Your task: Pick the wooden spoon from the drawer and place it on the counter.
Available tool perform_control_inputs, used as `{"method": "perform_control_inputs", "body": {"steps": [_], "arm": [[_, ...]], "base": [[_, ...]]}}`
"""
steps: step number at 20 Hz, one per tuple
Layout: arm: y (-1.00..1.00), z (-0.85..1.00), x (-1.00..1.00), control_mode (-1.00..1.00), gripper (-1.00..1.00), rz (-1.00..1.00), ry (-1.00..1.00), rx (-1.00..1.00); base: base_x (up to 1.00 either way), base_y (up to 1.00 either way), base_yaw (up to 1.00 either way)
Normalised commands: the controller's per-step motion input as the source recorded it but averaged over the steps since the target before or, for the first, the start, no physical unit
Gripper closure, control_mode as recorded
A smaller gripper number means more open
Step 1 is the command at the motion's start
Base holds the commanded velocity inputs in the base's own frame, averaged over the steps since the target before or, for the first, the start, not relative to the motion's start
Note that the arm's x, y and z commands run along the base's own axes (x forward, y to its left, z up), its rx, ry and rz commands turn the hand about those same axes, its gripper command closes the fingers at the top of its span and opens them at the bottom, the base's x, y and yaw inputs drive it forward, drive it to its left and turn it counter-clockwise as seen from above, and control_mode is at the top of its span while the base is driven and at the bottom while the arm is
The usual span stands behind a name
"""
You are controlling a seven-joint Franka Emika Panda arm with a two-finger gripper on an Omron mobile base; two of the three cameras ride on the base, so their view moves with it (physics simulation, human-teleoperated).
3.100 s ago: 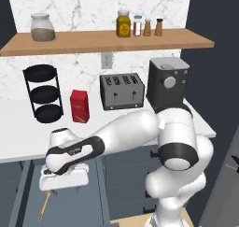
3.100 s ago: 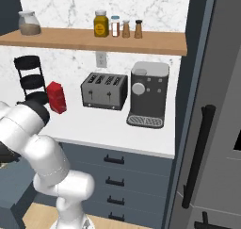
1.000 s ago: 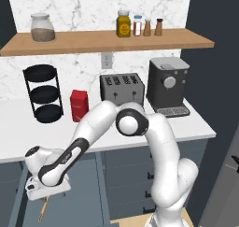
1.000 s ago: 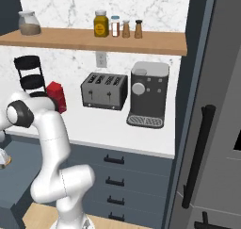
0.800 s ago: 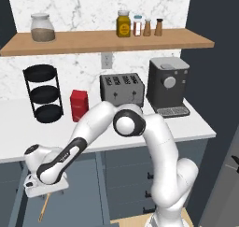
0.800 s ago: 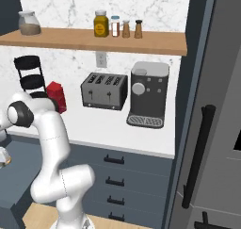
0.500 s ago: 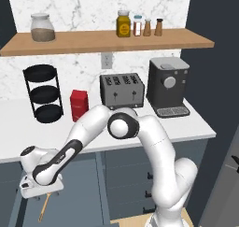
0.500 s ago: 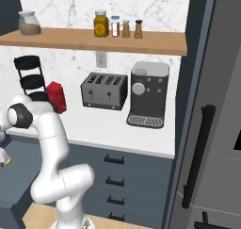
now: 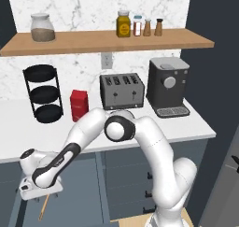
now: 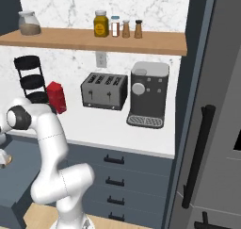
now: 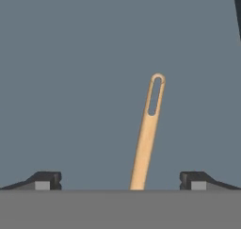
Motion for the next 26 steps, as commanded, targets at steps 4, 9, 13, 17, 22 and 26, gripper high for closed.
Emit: {"method": "perform_control_inputs", "body": {"steps": [4, 9, 13, 17, 22, 26], "arm": [[0.09, -0.37, 0.00, -1.00, -1.00, 0.00, 0.00, 0.00], [0.02, -0.47, -0.09, -1.00, -1.00, 0.00, 0.00, 0.00], [0.04, -0.51, -0.08, -1.00, 1.00, 0.00, 0.00, -0.04], [0.03, -0.25, -0.01, -1.00, 1.00, 0.00, 0.05, -0.06], [-0.17, -0.40, -0.32, -1.00, 1.00, 0.00, 0.00, -0.02], [-0.45, -0.35, -0.71, -1.00, 1.00, 0.00, 0.00, -0.01]], "base": [[0.00, 0.00, 0.00], [0.00, 0.00, 0.00], [0.00, 0.00, 0.00], [0.00, 0.00, 0.00], [0.00, 0.00, 0.00], [0.00, 0.00, 0.00]]}}
